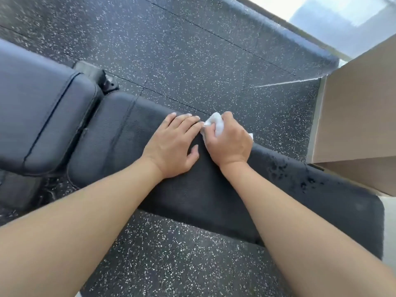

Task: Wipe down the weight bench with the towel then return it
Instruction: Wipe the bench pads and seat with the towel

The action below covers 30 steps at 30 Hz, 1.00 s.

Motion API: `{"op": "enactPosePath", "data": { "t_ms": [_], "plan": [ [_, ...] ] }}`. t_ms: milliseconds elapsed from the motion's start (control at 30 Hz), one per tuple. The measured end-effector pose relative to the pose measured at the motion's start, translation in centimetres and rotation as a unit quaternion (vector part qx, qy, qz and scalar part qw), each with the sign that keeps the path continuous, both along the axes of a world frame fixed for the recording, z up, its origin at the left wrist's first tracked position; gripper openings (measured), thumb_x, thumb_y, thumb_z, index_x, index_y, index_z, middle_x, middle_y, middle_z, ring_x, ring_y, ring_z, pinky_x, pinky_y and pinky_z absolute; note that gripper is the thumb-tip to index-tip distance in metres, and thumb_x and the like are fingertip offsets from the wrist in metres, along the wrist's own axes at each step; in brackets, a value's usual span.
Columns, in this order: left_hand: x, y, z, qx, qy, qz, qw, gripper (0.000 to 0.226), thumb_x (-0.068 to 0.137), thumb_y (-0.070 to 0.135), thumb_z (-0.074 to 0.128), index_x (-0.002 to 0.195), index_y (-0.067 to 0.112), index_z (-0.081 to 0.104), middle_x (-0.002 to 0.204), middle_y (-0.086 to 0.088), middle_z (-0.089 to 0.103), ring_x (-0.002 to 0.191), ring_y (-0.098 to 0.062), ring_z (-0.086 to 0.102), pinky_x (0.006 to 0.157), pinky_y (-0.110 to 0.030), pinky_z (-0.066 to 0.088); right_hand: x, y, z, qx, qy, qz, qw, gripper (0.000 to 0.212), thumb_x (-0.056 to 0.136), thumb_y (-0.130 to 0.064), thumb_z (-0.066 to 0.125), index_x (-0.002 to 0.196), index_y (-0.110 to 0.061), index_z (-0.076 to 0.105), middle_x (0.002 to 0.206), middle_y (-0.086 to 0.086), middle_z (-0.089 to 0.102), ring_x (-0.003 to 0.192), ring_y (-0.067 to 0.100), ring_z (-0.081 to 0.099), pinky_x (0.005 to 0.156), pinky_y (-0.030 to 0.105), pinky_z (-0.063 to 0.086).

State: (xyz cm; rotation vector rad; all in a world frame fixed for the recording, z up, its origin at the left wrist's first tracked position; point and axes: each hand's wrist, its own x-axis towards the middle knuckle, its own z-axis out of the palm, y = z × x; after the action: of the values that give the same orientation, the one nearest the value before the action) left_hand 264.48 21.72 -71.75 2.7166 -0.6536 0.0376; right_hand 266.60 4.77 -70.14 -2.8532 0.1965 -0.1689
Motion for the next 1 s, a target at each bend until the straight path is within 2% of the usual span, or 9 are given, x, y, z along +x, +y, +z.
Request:
{"op": "enactPosePath", "data": {
  "t_ms": [133, 233, 367, 467, 600, 667, 767, 900, 1000],
  "plan": [
    [-0.8, -0.1, 0.2, 0.042, 0.000, 0.014, 0.999, 0.059, 0.093, 0.038, 0.047, 0.147, 0.015, 0.055, 0.155, -0.005, 0.053, 0.145, -0.029, 0.046, 0.122, -0.054, 0.029, -0.9, -0.1, 0.4, 0.029, -0.008, 0.007, 1.000, 0.029, 0.092, -0.051, 0.053, 0.091, -0.022, 0.048, 0.083, -0.001, 0.068, 0.083, 0.029, 0.065, 0.068, 0.036, 0.023],
    [-2.6, -1.3, 0.4, 0.060, -0.005, 0.080, 0.995, 0.055, 0.098, 0.036, 0.043, 0.149, 0.022, 0.054, 0.158, -0.004, 0.050, 0.147, -0.031, 0.043, 0.119, -0.060, 0.030, -4.4, -1.1, 0.2, 0.055, -0.026, 0.041, 0.997, 0.031, 0.091, -0.053, 0.053, 0.095, -0.022, 0.053, 0.082, -0.001, 0.068, 0.085, 0.026, 0.067, 0.068, 0.036, 0.021],
    [-7.0, -5.3, 1.2, 0.052, 0.054, 0.130, 0.989, 0.061, 0.093, 0.032, 0.032, 0.150, 0.027, 0.053, 0.165, -0.006, 0.040, 0.152, -0.037, 0.032, 0.120, -0.066, 0.024, -11.7, -3.5, 0.0, 0.062, -0.043, 0.063, 0.995, 0.028, 0.092, -0.049, 0.057, 0.096, -0.022, 0.057, 0.075, -0.004, 0.065, 0.071, 0.022, 0.068, 0.068, 0.038, 0.040],
    [-9.2, -7.2, 1.3, 0.064, 0.054, 0.112, 0.990, 0.057, 0.096, 0.027, 0.037, 0.150, 0.028, 0.053, 0.165, -0.007, 0.039, 0.151, -0.041, 0.031, 0.116, -0.070, 0.025, -15.9, -6.2, 0.2, 0.076, -0.042, 0.079, 0.993, 0.025, 0.094, -0.046, 0.056, 0.086, -0.023, 0.053, 0.068, -0.005, 0.056, 0.058, 0.018, 0.061, 0.066, 0.041, 0.041],
    [-9.7, -9.1, 1.1, 0.060, 0.051, 0.157, 0.984, 0.052, 0.101, 0.020, 0.050, 0.152, 0.026, 0.046, 0.167, -0.006, 0.034, 0.154, -0.040, 0.024, 0.121, -0.069, 0.019, -20.9, -11.0, 0.8, 0.100, -0.058, 0.117, 0.986, 0.027, 0.092, -0.041, 0.057, 0.076, -0.023, 0.046, 0.059, -0.007, 0.045, 0.051, 0.014, 0.051, 0.062, 0.038, 0.037],
    [-10.2, -9.7, 0.7, 0.053, 0.035, 0.175, 0.983, 0.052, 0.100, 0.019, 0.049, 0.151, 0.025, 0.044, 0.167, -0.006, 0.033, 0.155, -0.039, 0.023, 0.122, -0.068, 0.018, -23.4, -13.5, 0.9, 0.115, -0.090, 0.120, 0.982, 0.028, 0.093, -0.035, 0.057, 0.072, -0.024, 0.041, 0.057, -0.010, 0.033, 0.047, 0.012, 0.039, 0.060, 0.038, 0.037],
    [-10.4, -10.0, 0.4, 0.035, 0.017, 0.190, 0.981, 0.053, 0.096, 0.025, 0.043, 0.149, 0.027, 0.045, 0.166, -0.004, 0.035, 0.155, -0.037, 0.024, 0.123, -0.065, 0.018, -25.7, -16.3, 0.2, 0.101, -0.110, 0.147, 0.978, 0.031, 0.095, -0.033, 0.053, 0.069, -0.023, 0.040, 0.057, -0.007, 0.037, 0.050, 0.012, 0.028, 0.058, 0.042, 0.036],
    [-10.4, -10.2, 0.2, 0.033, 0.000, 0.199, 0.979, 0.054, 0.094, 0.027, 0.042, 0.148, 0.027, 0.047, 0.165, -0.004, 0.037, 0.155, -0.036, 0.025, 0.124, -0.063, 0.018, -25.6, -16.1, -0.6, 0.071, -0.074, 0.114, 0.988, 0.029, 0.094, -0.038, 0.045, 0.069, -0.023, 0.040, 0.056, -0.005, 0.043, 0.047, 0.014, 0.036, 0.059, 0.043, 0.035],
    [-10.3, -10.2, -0.1, 0.033, -0.009, 0.202, 0.979, 0.055, 0.093, 0.027, 0.042, 0.148, 0.027, 0.048, 0.164, -0.004, 0.039, 0.154, -0.036, 0.027, 0.123, -0.062, 0.019, -23.1, -13.2, -0.5, 0.066, -0.073, 0.078, 0.992, 0.026, 0.091, -0.039, 0.052, 0.072, -0.022, 0.044, 0.055, -0.005, 0.040, 0.047, 0.019, 0.047, 0.057, 0.039, 0.034]
  ]
}}
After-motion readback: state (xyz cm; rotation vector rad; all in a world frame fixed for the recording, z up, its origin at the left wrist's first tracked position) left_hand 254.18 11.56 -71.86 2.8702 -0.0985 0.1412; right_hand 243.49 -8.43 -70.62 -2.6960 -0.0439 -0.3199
